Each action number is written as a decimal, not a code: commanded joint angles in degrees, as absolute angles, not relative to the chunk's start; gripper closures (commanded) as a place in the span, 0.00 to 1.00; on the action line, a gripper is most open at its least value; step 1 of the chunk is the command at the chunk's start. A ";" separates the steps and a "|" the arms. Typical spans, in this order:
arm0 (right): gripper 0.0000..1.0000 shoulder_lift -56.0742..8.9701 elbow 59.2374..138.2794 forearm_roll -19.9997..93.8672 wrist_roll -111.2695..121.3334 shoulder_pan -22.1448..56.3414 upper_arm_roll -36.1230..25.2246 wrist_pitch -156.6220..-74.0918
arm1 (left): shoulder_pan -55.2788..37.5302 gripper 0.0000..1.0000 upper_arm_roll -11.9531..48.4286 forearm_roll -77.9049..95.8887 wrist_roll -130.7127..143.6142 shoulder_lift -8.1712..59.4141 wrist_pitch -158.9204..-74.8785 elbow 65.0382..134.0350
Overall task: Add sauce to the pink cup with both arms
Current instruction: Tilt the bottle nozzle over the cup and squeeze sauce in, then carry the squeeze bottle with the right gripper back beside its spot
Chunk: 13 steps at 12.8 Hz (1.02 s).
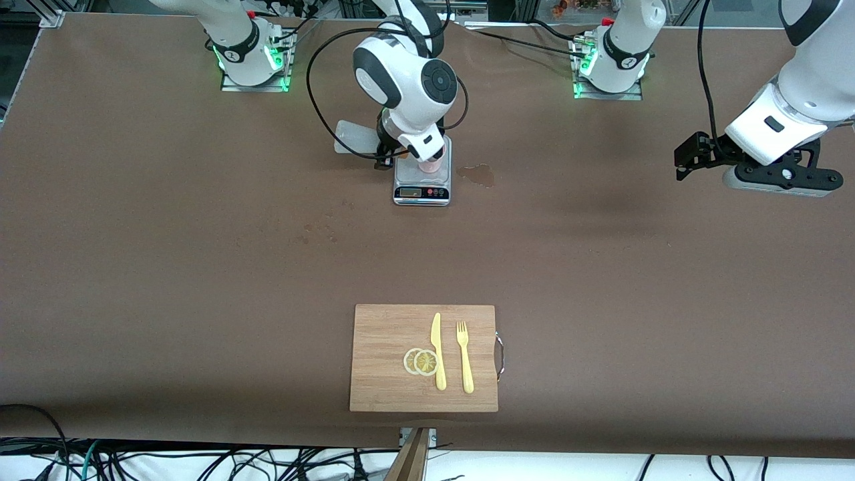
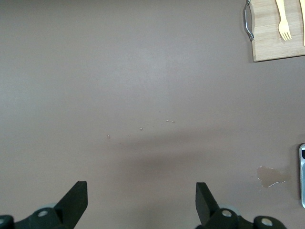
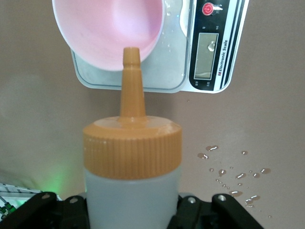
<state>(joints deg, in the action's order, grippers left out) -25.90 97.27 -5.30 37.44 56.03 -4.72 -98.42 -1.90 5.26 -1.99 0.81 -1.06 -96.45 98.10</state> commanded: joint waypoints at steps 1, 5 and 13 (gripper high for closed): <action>0.72 -25.32 96.06 -2.91 37.52 56.16 -4.92 -96.50 | -1.85 0.00 5.19 -1.32 -0.53 -0.79 -95.27 96.86; 0.72 -24.44 96.24 0.24 38.92 55.64 -4.92 -97.03 | -1.85 0.00 5.10 -1.32 -0.53 -0.79 -95.27 96.86; 0.72 -20.22 96.33 18.96 57.37 45.89 -8.87 -99.14 | -1.85 0.00 5.18 -1.32 -0.53 -0.79 -95.27 96.86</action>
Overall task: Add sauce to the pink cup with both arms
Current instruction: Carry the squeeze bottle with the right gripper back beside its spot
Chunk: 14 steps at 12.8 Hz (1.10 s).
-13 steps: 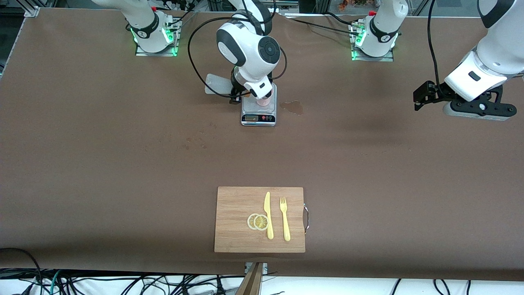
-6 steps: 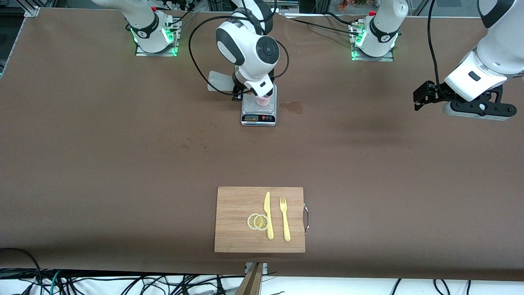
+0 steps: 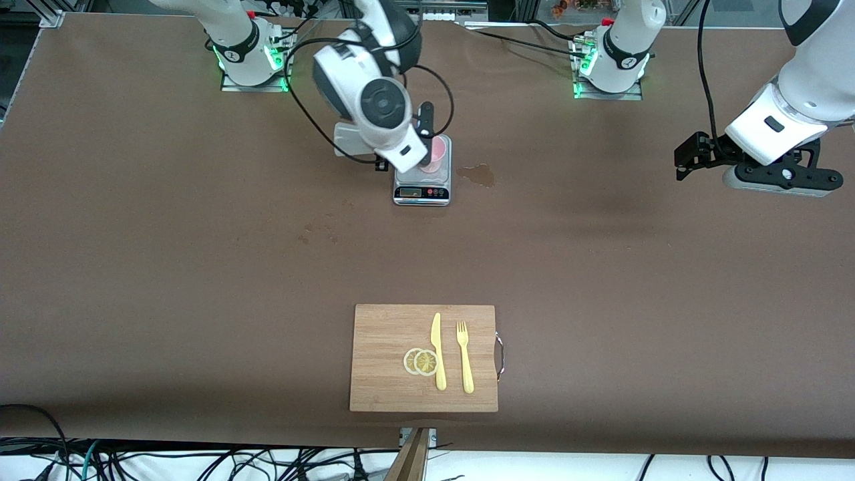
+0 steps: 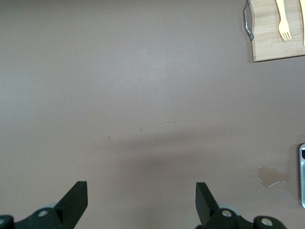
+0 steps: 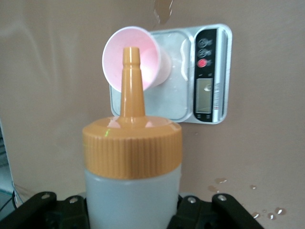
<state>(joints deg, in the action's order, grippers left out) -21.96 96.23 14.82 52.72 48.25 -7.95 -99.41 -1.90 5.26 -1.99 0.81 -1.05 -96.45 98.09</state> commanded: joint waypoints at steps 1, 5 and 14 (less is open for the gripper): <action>0.72 -19.43 96.33 21.16 59.92 44.23 -9.57 -99.14 | -1.85 0.00 5.19 -1.32 -0.53 -0.79 -95.27 96.86; 0.72 -19.07 96.33 36.34 75.36 38.69 -15.45 -97.04 | -1.85 0.00 5.10 -1.32 -0.53 -0.79 -95.27 96.86; 0.72 -29.68 96.77 51.39 120.52 20.14 -20.21 -81.04 | -1.85 0.00 5.18 -1.32 -0.53 -0.79 -95.27 96.86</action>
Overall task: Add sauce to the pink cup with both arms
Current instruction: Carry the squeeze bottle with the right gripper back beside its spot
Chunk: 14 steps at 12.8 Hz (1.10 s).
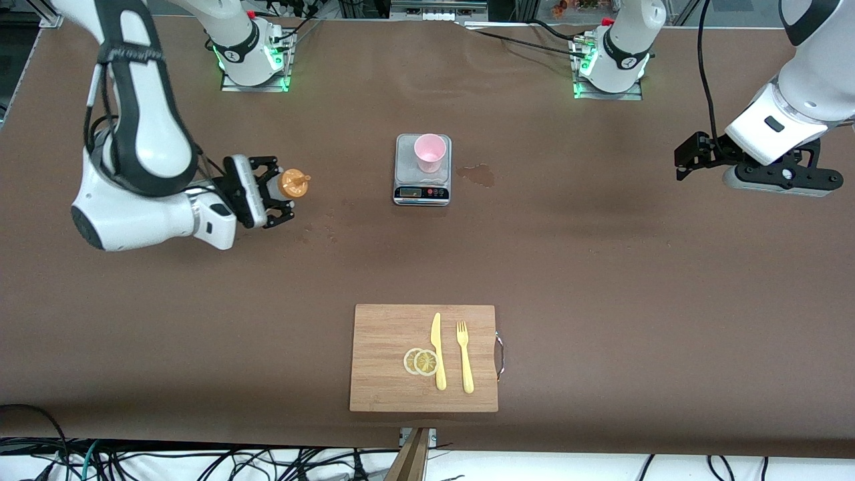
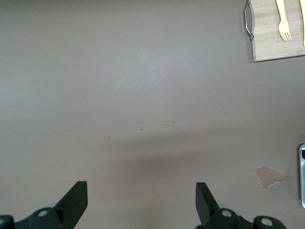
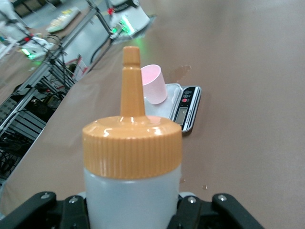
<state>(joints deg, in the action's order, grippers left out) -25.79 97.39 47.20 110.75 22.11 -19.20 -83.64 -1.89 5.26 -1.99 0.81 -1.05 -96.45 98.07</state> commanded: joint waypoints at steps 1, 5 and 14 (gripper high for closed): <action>0.72 -31.62 96.94 52.29 125.63 18.56 -20.39 -79.90 | -1.85 0.00 5.10 -1.32 -0.53 -0.79 -95.27 96.86; 0.67 -38.83 96.42 54.14 141.65 11.62 -20.39 -72.62 | -1.85 0.00 5.10 -1.32 -0.53 -0.79 -95.27 96.86; 0.55 -48.69 94.92 59.68 152.66 8.53 -19.25 -66.09 | -1.85 0.00 5.10 -1.32 -0.53 -0.79 -95.19 96.94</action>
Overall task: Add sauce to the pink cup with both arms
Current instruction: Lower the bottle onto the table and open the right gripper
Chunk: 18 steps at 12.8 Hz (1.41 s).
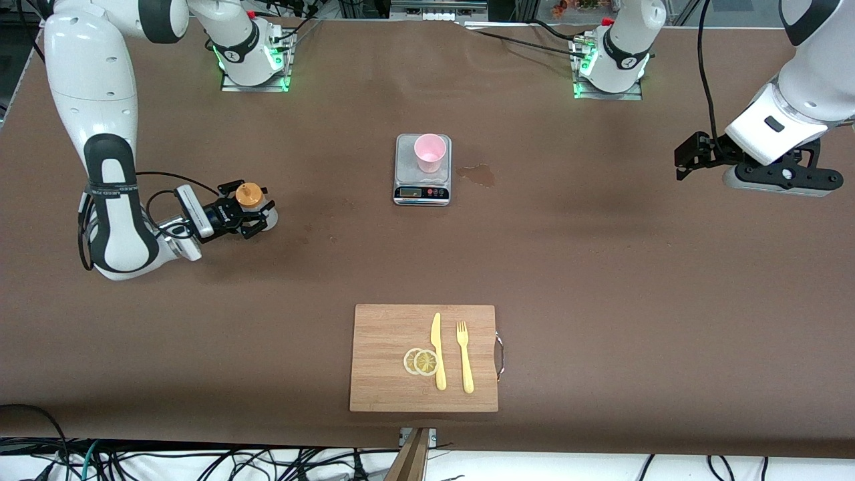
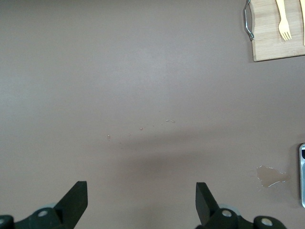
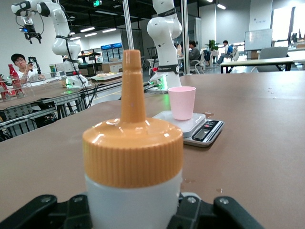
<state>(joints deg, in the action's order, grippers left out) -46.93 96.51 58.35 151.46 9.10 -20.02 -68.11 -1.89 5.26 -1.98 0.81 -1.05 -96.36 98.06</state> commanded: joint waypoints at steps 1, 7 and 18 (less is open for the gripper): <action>0.50 -49.13 94.92 60.11 152.75 8.35 -18.90 -66.09 | -1.85 0.00 5.10 -1.32 -0.53 -0.70 -95.19 96.86; 0.00 -50.27 94.83 60.29 153.81 7.03 -18.11 -66.18 | -1.93 0.00 5.18 -1.32 -0.53 -0.70 -95.19 96.86; 0.00 -36.07 89.21 44.33 149.62 6.50 -19.60 -74.42 | -1.93 0.00 5.18 -1.32 -0.53 -0.70 -95.19 96.86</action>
<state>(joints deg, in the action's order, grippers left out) -43.14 87.83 49.20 152.99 6.78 -20.01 -70.73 -1.89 5.26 -1.98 0.81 -1.05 -96.35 98.06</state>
